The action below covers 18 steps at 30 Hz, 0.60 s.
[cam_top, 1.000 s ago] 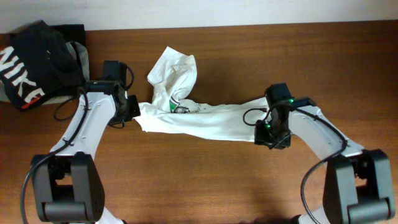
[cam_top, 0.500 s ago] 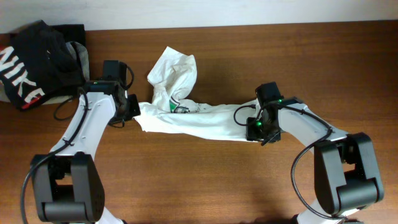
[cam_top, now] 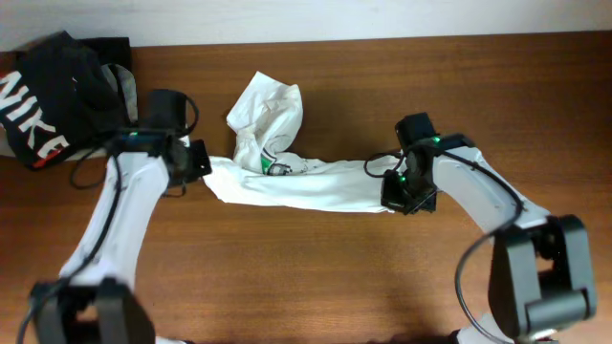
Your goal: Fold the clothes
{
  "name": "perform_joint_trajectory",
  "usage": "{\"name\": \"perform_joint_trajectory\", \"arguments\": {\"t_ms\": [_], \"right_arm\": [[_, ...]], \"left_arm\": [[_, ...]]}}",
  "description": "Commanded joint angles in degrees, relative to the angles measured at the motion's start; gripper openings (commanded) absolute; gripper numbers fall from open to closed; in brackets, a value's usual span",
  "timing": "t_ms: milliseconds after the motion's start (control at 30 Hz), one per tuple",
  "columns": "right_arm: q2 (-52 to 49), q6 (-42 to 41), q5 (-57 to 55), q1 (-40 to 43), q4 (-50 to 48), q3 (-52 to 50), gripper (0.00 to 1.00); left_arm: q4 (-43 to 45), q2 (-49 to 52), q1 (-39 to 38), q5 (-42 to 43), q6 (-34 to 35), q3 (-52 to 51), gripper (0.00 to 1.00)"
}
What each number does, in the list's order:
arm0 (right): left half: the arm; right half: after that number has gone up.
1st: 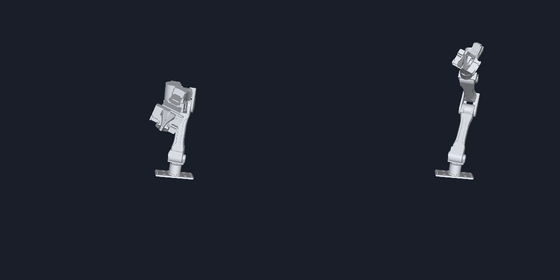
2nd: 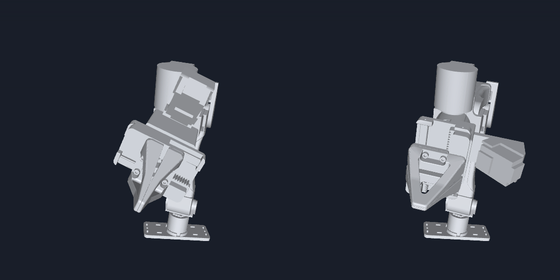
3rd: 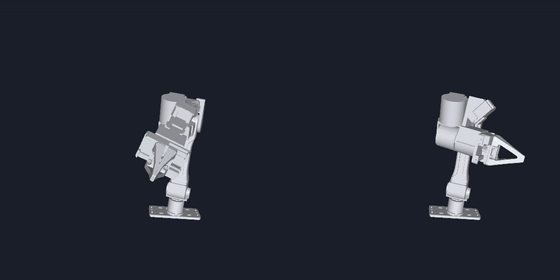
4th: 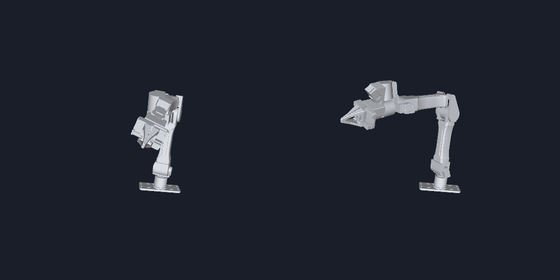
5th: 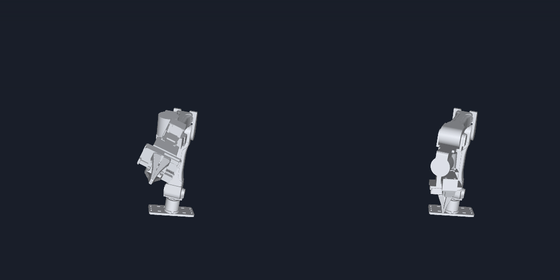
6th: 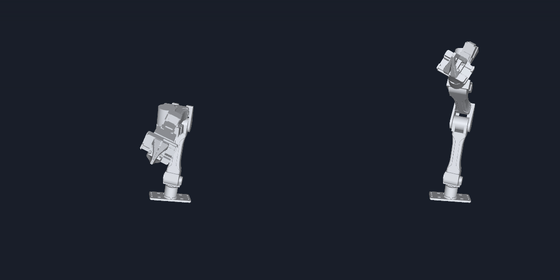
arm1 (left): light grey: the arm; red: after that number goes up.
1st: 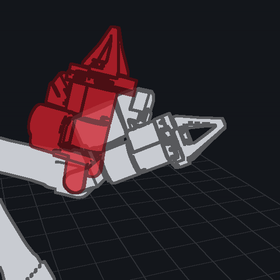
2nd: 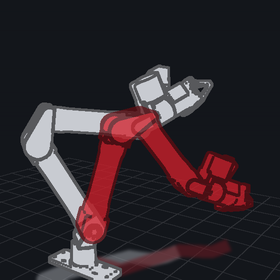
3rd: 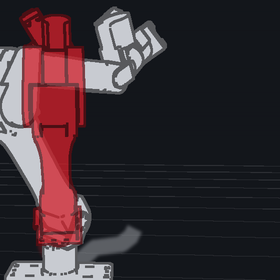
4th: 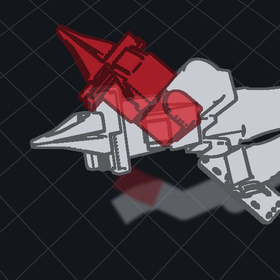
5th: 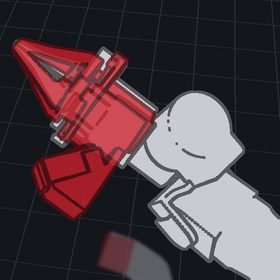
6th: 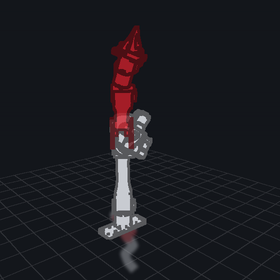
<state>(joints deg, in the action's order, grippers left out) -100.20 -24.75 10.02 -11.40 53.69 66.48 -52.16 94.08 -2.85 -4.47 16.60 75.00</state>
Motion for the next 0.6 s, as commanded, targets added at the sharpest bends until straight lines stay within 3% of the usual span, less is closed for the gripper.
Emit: {"name": "perform_joint_trajectory", "arguments": {"t_ms": [0, 233, 433, 567], "right_arm": [[7.96, -1.92, -0.09, -0.11, 1.95, 1.4, 0.04], [29.09, -2.8, -0.07, -0.11, 6.32, 1.42, 0.04], [34.95, -3.43, 0.33, -0.11, 9.01, 1.9, 0.04], [39.58, -3.39, 0.28, -0.11, 13.44, 7.5, 0.04]], "left_arm": [[-1.75, -8.7, -0.04, 0.66, 0.74, 0.48, 0.0], [-4.46, -22.38, -0.07, 0.68, 0.76, 0.48, 0.0], [-6.01, -36.92, -0.07, 0.68, 0.81, 0.61, 0.0], [-10.6, -44.85, -0.04, 0.61, 0.96, 6.03, 0.0]]}}
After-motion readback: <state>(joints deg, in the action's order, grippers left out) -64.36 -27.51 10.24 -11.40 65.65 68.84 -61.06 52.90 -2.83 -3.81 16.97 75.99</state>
